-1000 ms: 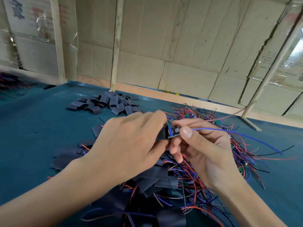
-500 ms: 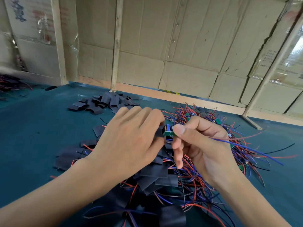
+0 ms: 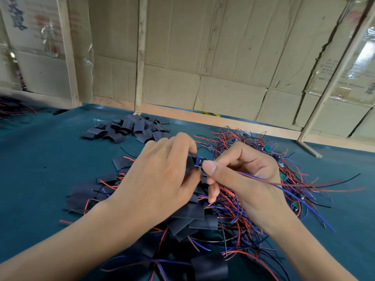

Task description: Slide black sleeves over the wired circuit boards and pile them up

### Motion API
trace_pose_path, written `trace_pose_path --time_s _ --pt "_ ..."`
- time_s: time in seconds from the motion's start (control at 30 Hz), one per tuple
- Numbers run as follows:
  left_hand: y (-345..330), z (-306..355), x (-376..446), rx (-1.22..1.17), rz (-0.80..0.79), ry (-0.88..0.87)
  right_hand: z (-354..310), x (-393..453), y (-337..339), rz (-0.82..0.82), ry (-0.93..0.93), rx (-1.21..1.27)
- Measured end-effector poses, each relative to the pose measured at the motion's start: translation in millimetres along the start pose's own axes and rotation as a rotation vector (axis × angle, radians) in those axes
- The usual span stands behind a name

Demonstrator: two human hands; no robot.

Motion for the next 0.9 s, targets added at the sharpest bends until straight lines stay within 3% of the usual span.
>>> trace_pose_path --time_s 0.23,0.5,0.77,0.83,0.9 --pt "-2.1 -0.4 -2.7 -0.044 -0.024 0.058 7.2 -2.1 0.0 0.064 0.159 -0.09" --pt "-1.5 4.9 1.0 0.077 -0.111 -0.086 19.6 3.4 -1.6 -0.097 0.004 0.049" --pt "-9.8 1.5 -1.9 0.057 -0.224 -0.081 21.2 6.8 10.4 -0.1 0.095 0.063" --pt "-15.5 -2.7 -4.5 0.089 -0.252 -0.071 17.3 11.6 23.6 0.006 0.103 0.142" --pt "-20.8 -8.3 -6.2 0.156 -0.304 -0.055 15.3 17.6 57.7 0.251 0.108 0.3"
Point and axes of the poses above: each hand's wrist, its own x-axis towards the middle knuckle, its own y-axis out of the back of the hand, z = x × y, the point moved 6 cm from there along x, towards the middle knuckle, and after that the axes turned 2 degrees about -y, right-handed, at the moved point
